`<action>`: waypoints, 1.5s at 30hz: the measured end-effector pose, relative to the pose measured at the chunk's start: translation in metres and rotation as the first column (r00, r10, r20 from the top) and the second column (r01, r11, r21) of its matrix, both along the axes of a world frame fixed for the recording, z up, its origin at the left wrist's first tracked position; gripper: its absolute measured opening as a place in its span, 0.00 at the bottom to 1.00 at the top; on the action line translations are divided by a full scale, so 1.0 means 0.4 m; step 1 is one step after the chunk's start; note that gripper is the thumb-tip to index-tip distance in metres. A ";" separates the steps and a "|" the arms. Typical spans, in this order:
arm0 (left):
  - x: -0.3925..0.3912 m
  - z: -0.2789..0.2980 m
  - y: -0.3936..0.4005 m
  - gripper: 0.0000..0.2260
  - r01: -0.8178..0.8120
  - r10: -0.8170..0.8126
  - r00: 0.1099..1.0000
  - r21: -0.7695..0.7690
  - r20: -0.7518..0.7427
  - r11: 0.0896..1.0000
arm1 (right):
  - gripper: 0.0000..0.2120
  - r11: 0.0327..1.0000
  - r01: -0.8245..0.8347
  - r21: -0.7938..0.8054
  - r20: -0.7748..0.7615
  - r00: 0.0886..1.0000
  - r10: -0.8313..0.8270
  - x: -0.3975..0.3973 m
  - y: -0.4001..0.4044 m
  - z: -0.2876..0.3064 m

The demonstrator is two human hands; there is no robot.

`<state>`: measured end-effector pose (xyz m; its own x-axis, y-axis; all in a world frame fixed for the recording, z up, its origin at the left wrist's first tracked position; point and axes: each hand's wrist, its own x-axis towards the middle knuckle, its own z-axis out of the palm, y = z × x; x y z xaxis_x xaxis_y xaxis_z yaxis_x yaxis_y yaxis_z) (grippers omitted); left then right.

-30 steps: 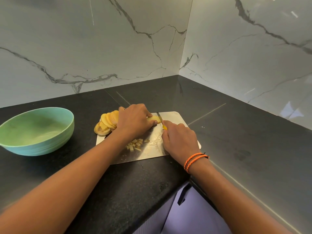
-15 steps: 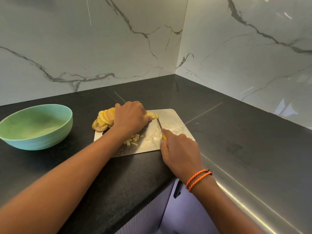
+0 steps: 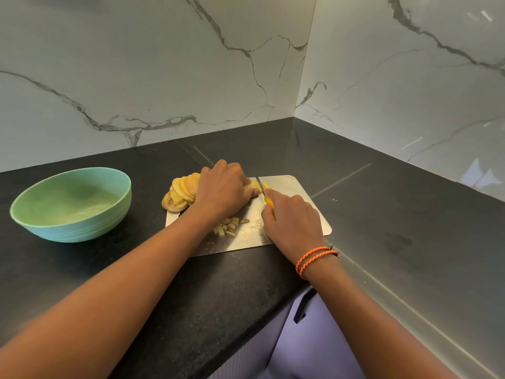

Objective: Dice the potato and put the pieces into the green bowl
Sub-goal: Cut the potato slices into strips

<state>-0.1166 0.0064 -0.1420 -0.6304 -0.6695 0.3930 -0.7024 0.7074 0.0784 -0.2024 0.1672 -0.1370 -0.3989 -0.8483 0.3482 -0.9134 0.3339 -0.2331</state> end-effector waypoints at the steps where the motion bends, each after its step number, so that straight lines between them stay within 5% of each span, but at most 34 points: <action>1: 0.000 0.000 -0.001 0.24 0.002 -0.002 1.000 0.005 -0.006 1.000 | 0.20 1.000 0.000 0.001 -0.003 1.000 0.000 0.000 0.000 0.000; 19: 0.003 -0.002 0.015 0.21 -0.038 0.037 0.998 -0.021 -0.045 0.999 | 0.22 0.999 -0.007 0.036 0.013 1.000 0.006 0.025 0.111 -0.013; 26: 0.009 0.002 0.018 0.19 0.008 -0.007 0.999 0.013 -0.036 1.000 | 0.22 0.988 0.015 -0.154 0.062 0.998 -0.005 0.026 0.041 0.001; 45: 0.004 -0.008 -0.001 0.16 0.025 -0.024 0.999 0.014 -0.030 1.000 | 0.17 0.998 0.006 0.056 0.011 1.000 -0.007 0.033 -0.008 0.015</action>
